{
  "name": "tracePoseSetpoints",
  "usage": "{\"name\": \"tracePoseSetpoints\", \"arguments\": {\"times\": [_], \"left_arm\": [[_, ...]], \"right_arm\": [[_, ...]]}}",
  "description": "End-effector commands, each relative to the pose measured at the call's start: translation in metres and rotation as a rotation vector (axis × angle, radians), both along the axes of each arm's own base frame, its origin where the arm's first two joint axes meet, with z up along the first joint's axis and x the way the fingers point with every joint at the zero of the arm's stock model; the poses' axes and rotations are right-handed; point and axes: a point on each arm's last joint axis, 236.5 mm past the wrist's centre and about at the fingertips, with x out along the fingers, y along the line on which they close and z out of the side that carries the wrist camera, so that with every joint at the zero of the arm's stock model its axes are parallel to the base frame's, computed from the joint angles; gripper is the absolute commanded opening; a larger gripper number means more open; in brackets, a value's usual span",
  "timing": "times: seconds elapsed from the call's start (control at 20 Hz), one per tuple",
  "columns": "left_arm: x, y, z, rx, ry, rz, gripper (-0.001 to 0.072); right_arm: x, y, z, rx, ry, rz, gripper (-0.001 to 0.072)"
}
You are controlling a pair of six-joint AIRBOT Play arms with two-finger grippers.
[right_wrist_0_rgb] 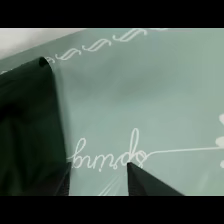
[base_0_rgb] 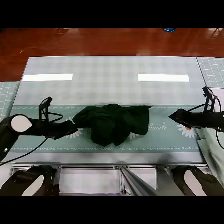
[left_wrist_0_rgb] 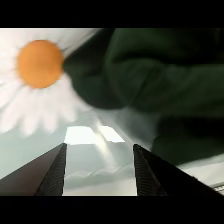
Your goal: Fold the shirts.
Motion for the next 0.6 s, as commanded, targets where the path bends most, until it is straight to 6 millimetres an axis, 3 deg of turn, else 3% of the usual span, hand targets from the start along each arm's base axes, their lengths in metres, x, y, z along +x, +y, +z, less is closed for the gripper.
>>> {"name": "tracePoseSetpoints", "arguments": {"times": [0.0,0.25,0.4,0.45,0.5,0.55], "left_arm": [[0.031,-0.019,-0.018,-0.094,-0.008,0.097,0.0509],[0.061,-0.026,-0.040,-0.115,-0.037,0.202,0.0508],[0.077,-0.031,-0.043,-0.108,-0.089,0.221,0.0493],[0.079,-0.032,-0.043,-0.105,-0.100,0.219,0.0351],[0.081,-0.032,-0.043,-0.103,-0.105,0.219,0.0160],[0.083,-0.031,-0.043,-0.099,-0.112,0.217,0.0032]], "right_arm": [[-0.007,0.005,-0.005,0.034,0.003,-0.013,0.0407],[-0.010,0.008,-0.007,0.046,0.012,-0.020,0.0406],[-0.022,0.031,-0.015,0.161,0.059,-0.034,0.0406],[-0.027,0.039,-0.018,0.203,0.071,-0.034,0.0406],[-0.029,0.046,-0.021,0.221,0.073,-0.029,0.0406],[-0.030,0.049,-0.026,0.214,0.073,-0.022,0.0406]]}}
